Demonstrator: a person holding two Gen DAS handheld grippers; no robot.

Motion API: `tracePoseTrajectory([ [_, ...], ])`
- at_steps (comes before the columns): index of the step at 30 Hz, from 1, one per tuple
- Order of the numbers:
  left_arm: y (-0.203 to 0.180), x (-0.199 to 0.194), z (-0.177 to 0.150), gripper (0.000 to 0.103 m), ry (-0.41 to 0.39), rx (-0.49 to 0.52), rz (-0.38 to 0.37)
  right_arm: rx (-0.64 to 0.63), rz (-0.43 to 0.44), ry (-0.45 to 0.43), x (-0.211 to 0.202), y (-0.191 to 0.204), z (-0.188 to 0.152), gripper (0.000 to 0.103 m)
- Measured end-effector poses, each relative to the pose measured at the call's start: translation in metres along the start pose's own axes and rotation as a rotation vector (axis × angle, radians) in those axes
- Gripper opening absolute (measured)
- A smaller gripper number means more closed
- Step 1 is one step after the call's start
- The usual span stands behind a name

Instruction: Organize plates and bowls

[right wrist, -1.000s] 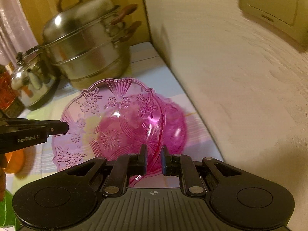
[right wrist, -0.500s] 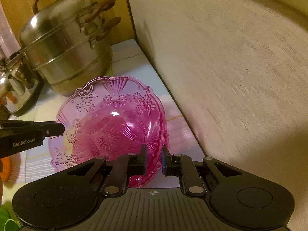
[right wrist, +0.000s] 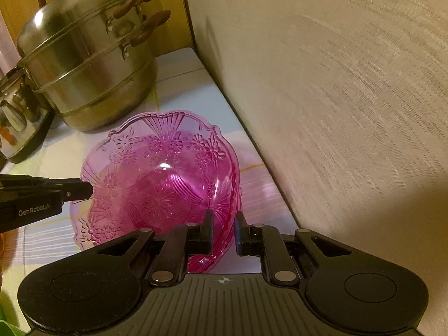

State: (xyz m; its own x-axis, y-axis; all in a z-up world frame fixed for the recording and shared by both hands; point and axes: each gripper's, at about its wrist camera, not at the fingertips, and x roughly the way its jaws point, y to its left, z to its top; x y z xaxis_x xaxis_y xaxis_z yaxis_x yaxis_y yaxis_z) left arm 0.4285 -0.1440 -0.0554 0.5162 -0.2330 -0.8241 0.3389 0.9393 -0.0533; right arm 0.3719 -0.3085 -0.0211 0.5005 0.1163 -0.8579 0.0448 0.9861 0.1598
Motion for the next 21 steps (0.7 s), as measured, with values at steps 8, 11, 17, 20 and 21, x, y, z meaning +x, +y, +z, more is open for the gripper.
tracePoseTrajectory([
  [8,0.0004,0.0031,0.0004,0.009,0.004,-0.007,0.001,-0.008,-0.008,0.000,0.0042,0.0025,0.0001,0.014],
  [11,0.0002,0.0044,-0.0001,0.009,0.004,-0.009,0.001,-0.010,-0.013,0.000,0.0050,0.0038,-0.0002,0.014],
  [17,0.0007,0.0077,-0.0002,0.010,-0.008,-0.017,-0.001,0.007,-0.015,-0.006,0.0092,0.0008,-0.0013,0.015],
  [20,0.0018,0.0057,-0.0008,0.016,-0.033,-0.028,0.018,0.015,-0.011,-0.016,0.0103,-0.0019,-0.0025,0.024],
  [21,0.0023,0.0051,-0.0011,0.020,-0.038,-0.030,0.015,0.015,-0.009,-0.025,0.0097,-0.0020,-0.0026,0.028],
])
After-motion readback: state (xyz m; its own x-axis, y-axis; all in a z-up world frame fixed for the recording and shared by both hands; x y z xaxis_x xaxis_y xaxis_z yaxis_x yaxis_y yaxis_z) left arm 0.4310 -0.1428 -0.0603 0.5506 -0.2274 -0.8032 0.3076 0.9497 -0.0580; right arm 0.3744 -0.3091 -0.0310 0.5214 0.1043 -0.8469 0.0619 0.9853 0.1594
